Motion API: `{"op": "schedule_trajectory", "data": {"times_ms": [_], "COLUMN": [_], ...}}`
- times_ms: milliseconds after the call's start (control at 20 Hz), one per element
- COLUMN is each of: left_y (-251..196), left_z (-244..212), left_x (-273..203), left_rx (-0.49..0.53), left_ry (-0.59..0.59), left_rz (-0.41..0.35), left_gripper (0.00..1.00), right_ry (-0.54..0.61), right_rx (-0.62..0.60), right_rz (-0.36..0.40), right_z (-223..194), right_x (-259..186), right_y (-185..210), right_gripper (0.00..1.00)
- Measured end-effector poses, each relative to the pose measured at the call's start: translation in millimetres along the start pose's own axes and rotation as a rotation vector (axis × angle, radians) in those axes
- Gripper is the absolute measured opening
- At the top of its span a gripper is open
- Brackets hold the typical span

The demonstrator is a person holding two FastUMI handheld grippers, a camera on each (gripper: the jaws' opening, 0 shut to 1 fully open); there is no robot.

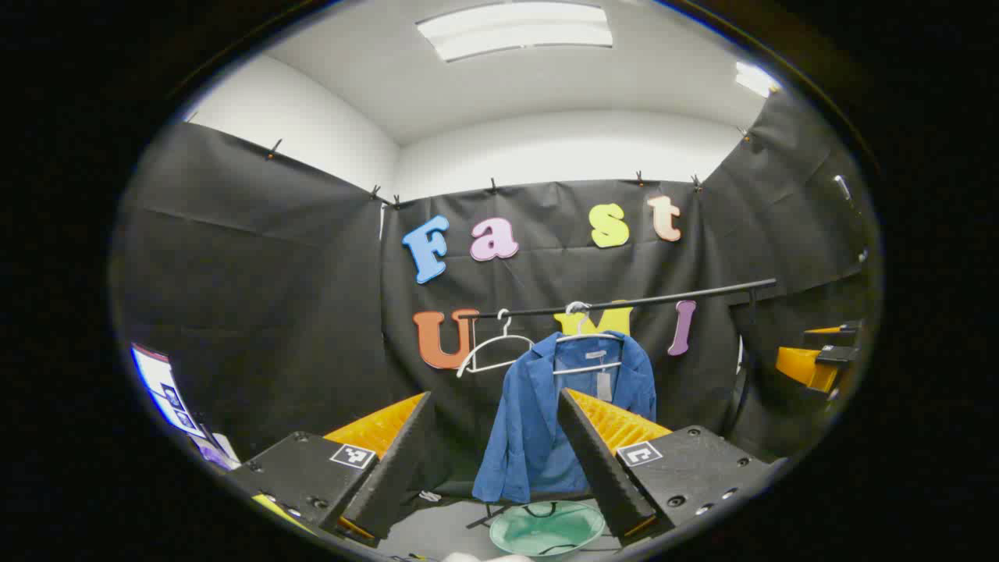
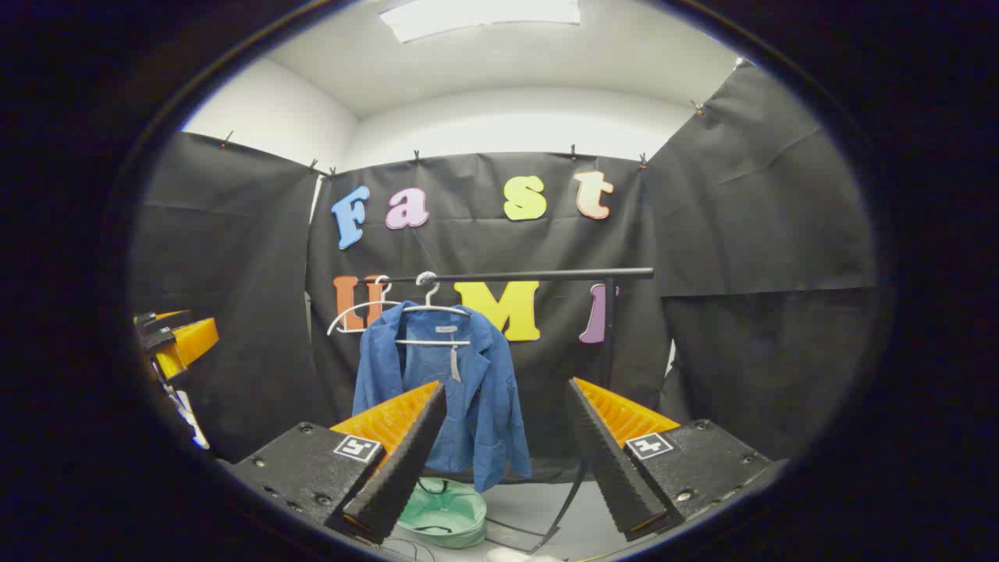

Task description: Grasp the clothes on the hanger with both hands and then place them into the laundry hamper below.

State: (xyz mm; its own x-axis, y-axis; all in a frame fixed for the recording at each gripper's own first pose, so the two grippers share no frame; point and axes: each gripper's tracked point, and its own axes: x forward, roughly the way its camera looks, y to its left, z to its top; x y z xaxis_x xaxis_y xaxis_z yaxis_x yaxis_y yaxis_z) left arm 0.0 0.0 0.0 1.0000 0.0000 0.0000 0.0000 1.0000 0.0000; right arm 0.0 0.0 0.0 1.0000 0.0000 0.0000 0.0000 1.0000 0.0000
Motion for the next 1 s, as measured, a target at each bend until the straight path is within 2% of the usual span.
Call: {"op": "schedule_trajectory", "data": {"times_ms": [100,200,250,300,450,500,550,600,800,850,900,1000], "left_y": [6.8,10.3,10.7,11.3,16.5,17.3,19.0,19.8,28.5,29.3,29.5,25.1], "left_z": [-1.6,-7.8,-7.9,-10.7,-20.0,-22.3,-23.6,-23.4,-29.6,-32.5,-36.6,-43.7], "left_x": [-2.2,-2.4,-4.0,-3.0,-2.2,-1.2,-0.9,-0.6,-1.1,1.0,4.5,14.9], "left_rx": [0.005,-0.012,-0.026,-0.036,-0.046,-0.049,-0.055,-0.061,-0.067,-0.063,-0.060,-0.064], "left_ry": [0.005,0.015,0.014,0.020,0.040,0.043,0.046,0.046,0.049,0.052,0.056,0.058], "left_rz": [-0.002,-0.003,-0.008,-0.011,-0.010,-0.011,-0.010,-0.010,-0.007,-0.005,-0.004,-0.006], "left_gripper": [1.00,1.00,1.00,1.00,1.00,0.94,1.00,1.00,1.00,0.96,1.00,1.00], "right_ry": [0.017,0.025,0.024,0.024,0.034,0.034,0.032,0.028,0.030,0.036,0.045,0.067], "right_rx": [-0.005,-0.006,-0.008,-0.010,-0.013,-0.015,-0.017,-0.021,-0.030,-0.033,-0.036,-0.044], "right_rz": [0.001,0.000,-0.006,-0.014,-0.020,-0.021,-0.024,-0.026,-0.023,-0.020,-0.017,-0.012], "right_z": [-4.6,-6.2,-6.2,-6.3,-8.9,-7.7,-7.4,-6.1,-9.0,-13.6,-17.5,-27.4], "right_x": [0.3,-4.9,-6.2,-7.5,-9.6,-10.4,-11.1,-11.2,-5.8,-3.7,-0.6,8.3], "right_y": [2.2,4.1,3.6,2.1,3.4,3.5,3.4,3.4,8.8,11.0,11.7,11.1], "right_gripper": [0.99,0.96,0.99,0.96,0.96,0.96,0.99,0.96,0.99,0.99,0.99,0.96]}}
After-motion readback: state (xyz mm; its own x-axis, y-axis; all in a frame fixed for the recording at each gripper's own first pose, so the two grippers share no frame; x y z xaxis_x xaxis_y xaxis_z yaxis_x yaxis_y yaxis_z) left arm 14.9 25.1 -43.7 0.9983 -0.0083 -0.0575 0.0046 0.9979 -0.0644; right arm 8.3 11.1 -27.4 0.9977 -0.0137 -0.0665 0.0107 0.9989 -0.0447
